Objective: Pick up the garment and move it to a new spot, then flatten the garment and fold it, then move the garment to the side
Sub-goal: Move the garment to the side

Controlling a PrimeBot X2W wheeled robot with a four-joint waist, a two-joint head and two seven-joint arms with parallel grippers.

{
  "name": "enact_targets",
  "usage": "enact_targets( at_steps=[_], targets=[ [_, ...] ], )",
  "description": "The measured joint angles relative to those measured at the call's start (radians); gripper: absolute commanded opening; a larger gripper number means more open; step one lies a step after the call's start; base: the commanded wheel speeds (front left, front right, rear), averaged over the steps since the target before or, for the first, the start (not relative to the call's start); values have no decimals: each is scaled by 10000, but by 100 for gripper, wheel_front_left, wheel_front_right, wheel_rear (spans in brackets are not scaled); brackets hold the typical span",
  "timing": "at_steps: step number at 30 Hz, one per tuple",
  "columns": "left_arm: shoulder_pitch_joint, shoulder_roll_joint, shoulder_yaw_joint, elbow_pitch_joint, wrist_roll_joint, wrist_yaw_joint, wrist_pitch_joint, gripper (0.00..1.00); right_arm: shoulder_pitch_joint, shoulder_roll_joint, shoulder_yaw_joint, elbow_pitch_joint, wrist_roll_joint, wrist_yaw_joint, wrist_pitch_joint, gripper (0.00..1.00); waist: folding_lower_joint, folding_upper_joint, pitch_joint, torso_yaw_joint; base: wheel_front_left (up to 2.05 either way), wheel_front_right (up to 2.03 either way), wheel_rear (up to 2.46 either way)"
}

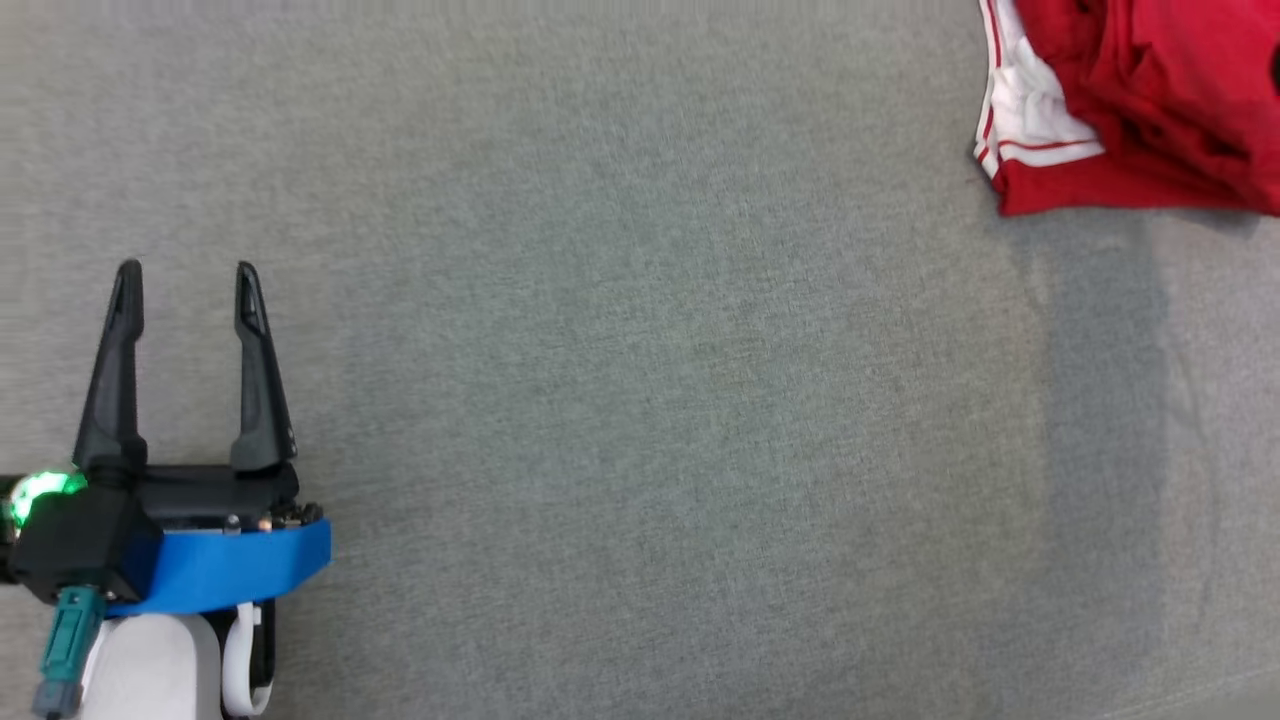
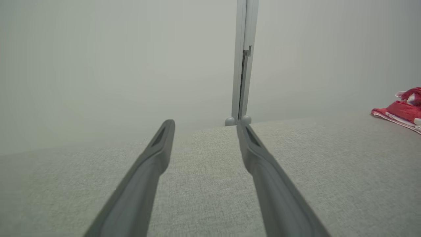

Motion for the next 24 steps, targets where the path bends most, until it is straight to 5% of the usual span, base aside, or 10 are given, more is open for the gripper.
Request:
enact_targets(
  at_steps=[11, 24],
  targets=[
    [1012, -301, 81, 926, -349, 150, -73, 100, 4329, 1647, -2732, -3969, -1009, 0, -12, 100, -1, -1, -1921, 583, 0, 0, 0],
    [1678, -493, 109, 1708, -508, 105, -75, 100, 8277, 3108, -4094, -5969, -1363, -2, -12, 100, -1, -2, -3362, 1236, 0, 0, 0]
  ],
)
